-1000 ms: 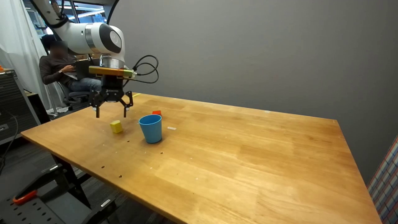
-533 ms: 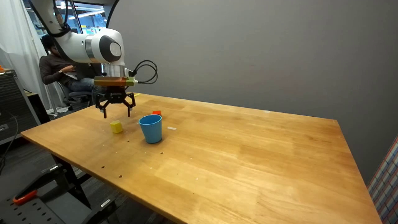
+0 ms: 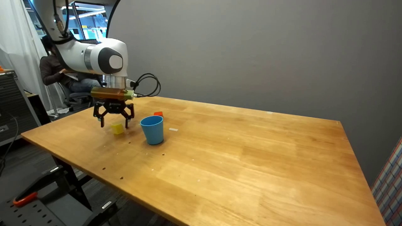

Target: Put the yellow block in the cup

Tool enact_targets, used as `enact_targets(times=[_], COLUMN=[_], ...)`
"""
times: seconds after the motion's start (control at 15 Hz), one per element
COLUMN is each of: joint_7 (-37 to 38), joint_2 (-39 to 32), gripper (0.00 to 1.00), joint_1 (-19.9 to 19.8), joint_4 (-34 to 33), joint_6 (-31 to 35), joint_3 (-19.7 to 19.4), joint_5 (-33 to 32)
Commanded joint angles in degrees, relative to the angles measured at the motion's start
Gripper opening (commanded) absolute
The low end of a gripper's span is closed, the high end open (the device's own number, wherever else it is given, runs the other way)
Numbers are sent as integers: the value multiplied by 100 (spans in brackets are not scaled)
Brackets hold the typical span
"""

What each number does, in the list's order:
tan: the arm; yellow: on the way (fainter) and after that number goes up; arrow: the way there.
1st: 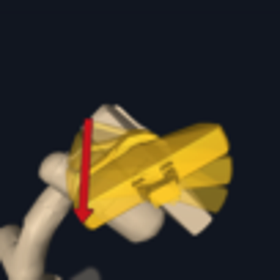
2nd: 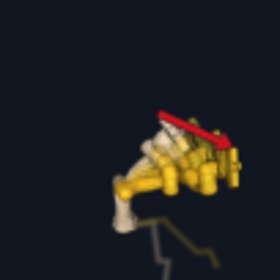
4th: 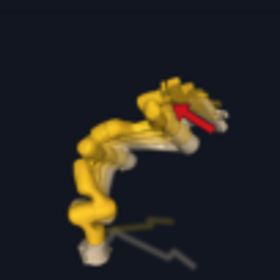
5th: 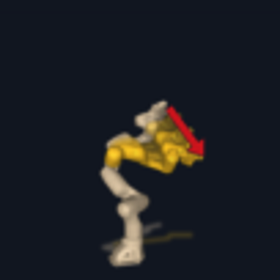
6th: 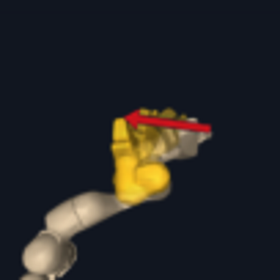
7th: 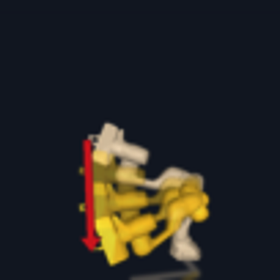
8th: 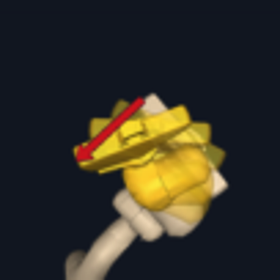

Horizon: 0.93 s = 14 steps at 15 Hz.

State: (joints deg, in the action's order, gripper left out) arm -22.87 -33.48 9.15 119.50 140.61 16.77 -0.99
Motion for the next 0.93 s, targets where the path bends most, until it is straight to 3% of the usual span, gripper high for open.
enact_targets(times=[0.0,0.13,0.2,0.4,0.67,0.73,0.8,0.87], joint_7=[204,401,503,903,1356,1421,1500,1555], joint_2=[271,402,445,674,898,943,983,1036], gripper=[100,100,78,56,27,22,28,27], joint_1=[14,121,162,329,498,505,518,515], joint_4=[464,666,752,1101,1376,1417,1480,1540], joint_6=[434,650,778,1169,1156,1095,1105,1108], joint_3=[-9,-112,-150,-356,-548,-546,-558,-552], joint_5=[-24,-169,-222,-529,-848,-866,-873,-857])
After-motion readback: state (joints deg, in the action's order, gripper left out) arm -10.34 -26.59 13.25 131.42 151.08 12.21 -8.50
